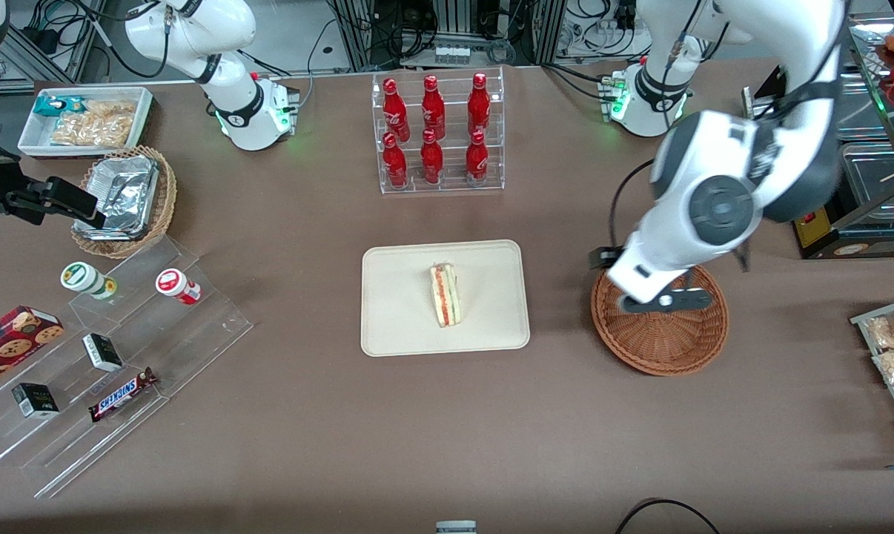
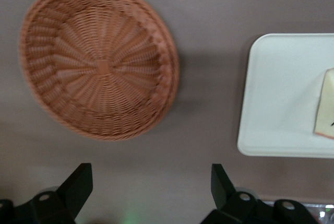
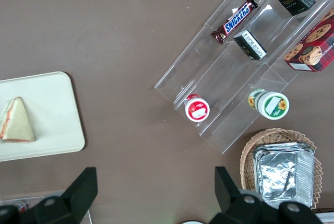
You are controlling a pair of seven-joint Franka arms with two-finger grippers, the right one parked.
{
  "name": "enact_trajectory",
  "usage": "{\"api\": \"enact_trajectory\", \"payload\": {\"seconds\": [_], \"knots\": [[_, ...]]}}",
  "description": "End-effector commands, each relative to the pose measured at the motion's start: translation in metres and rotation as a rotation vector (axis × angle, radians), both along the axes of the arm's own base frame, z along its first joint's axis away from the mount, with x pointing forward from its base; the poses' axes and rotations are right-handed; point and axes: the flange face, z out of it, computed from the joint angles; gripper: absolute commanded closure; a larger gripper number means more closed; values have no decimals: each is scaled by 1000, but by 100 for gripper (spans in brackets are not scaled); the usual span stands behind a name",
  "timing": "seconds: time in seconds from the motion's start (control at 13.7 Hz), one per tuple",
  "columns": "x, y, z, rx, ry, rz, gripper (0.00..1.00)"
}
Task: Place sandwich from basket to tray
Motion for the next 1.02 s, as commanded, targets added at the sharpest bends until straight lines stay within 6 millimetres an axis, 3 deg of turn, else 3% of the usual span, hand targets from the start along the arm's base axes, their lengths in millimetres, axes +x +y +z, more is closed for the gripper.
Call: {"api": "enact_trajectory", "payload": {"seconds": [0.0, 0.29, 0.8, 0.95], "knots": [[-12, 55, 40, -34, 5, -35, 0], [-22, 109, 84, -16, -35, -46, 0], [-45, 157, 140, -8, -62, -61, 0], [-45, 169, 146, -8, -85, -39, 0]]}}
